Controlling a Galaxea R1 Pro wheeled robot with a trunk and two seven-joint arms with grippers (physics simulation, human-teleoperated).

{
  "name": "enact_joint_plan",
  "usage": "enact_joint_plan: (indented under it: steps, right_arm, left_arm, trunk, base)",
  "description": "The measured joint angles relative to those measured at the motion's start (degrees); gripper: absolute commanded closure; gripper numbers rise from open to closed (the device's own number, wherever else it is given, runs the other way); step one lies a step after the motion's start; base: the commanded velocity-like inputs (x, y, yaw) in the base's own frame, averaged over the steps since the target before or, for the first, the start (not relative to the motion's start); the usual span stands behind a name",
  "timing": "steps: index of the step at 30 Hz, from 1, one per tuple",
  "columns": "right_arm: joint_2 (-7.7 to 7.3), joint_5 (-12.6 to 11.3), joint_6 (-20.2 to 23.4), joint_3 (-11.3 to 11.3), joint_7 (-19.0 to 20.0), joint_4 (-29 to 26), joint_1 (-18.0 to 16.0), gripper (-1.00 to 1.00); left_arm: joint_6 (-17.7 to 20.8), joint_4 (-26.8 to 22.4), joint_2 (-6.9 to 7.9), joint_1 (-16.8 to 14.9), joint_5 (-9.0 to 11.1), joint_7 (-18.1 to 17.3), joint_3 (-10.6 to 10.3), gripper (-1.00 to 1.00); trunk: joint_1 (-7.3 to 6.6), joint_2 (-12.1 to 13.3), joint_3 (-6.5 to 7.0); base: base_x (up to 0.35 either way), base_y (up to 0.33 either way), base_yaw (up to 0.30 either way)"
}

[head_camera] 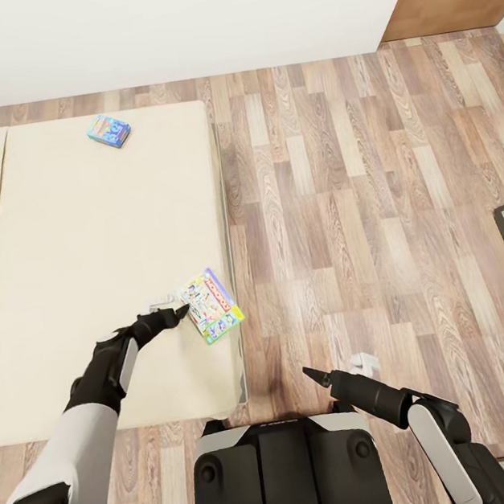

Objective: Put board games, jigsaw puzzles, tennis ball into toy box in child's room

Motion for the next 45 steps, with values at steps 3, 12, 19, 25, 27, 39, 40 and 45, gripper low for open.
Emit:
enact_joint_plan:
  steps: [3, 12, 19, 25, 27, 39, 40, 45]
  right_arm:
    - [-0.06, 0.0, 0.0, -0.1, 0.0, 0.0, 0.0, -1.0]
    - [-0.06, 0.0, -0.1, -0.1, 0.0, 0.0, 0.0, -1.0]
    - [-0.01, 0.0, -0.1, -0.1, 0.0, 0.0, 0.0, -1.0]
    - [0.01, 0.0, 0.0, -0.1, 0.0, 0.0, 0.0, -1.0]
    - [0.01, 0.0, 0.0, 0.0, 0.0, 0.0, 0.0, -1.0]
    - [-0.32, -0.1, -0.1, -0.3, 0.1, 0.0, 0.0, -1.0]
    - [-0.36, -0.1, -0.1, -0.3, 0.1, 0.0, 0.0, -1.0]
    - [-0.48, -0.2, 0.0, -0.4, 0.3, -0.1, 0.0, -1.0]
  left_arm:
    - [1.8, -2.5, 0.04, 0.2, 0.1, -0.2, 0.0, -1.0]
    - [5.7, -4.1, 0.06, 0.4, 0.2, -0.1, 0.3, -1.0]
    - [6.1, -4.2, 1.03, 0.4, 0.2, -0.1, 1.5, -1.0]
    - [6.6, -4.2, 2.41, 0.6, 0.3, -0.2, 2.3, -1.0]
    - [7.3, -4.2, 2.83, 0.6, 0.3, -0.3, 2.6, -1.0]
    - [19.6, -4.7, 12.03, 1.4, 0.4, -27.5, 7.8, -1.0]
    - [20.0, -4.7, 12.48, 1.5, 0.3, -29.5, 8.0, -1.0]
    - [21.7, -4.7, 15.51, 3.1, 0.1, -43.8, 8.9, -1.0]
  trunk:
    - [0.0, 0.0, 0.0]
    - [0.0, 0.0, 0.0]
    - [0.0, 0.0, 0.0]
    - [0.0, 0.0, 0.0]
    - [0.0, 0.0, 0.0]
    - [0.0, 0.0, 0.0]
    - [0.0, 0.0, 0.0]
    - [0.0, 0.0, 0.0]
  base:
    - [0.0, 0.0, 0.0]
    - [0.0, 0.0, 0.0]
    - [0.0, 0.0, 0.0]
    - [0.0, 0.0, 0.0]
    - [0.0, 0.0, 0.0]
    - [0.0, 0.0, 0.0]
    - [0.0, 0.0, 0.0]
    - [0.0, 0.0, 0.0]
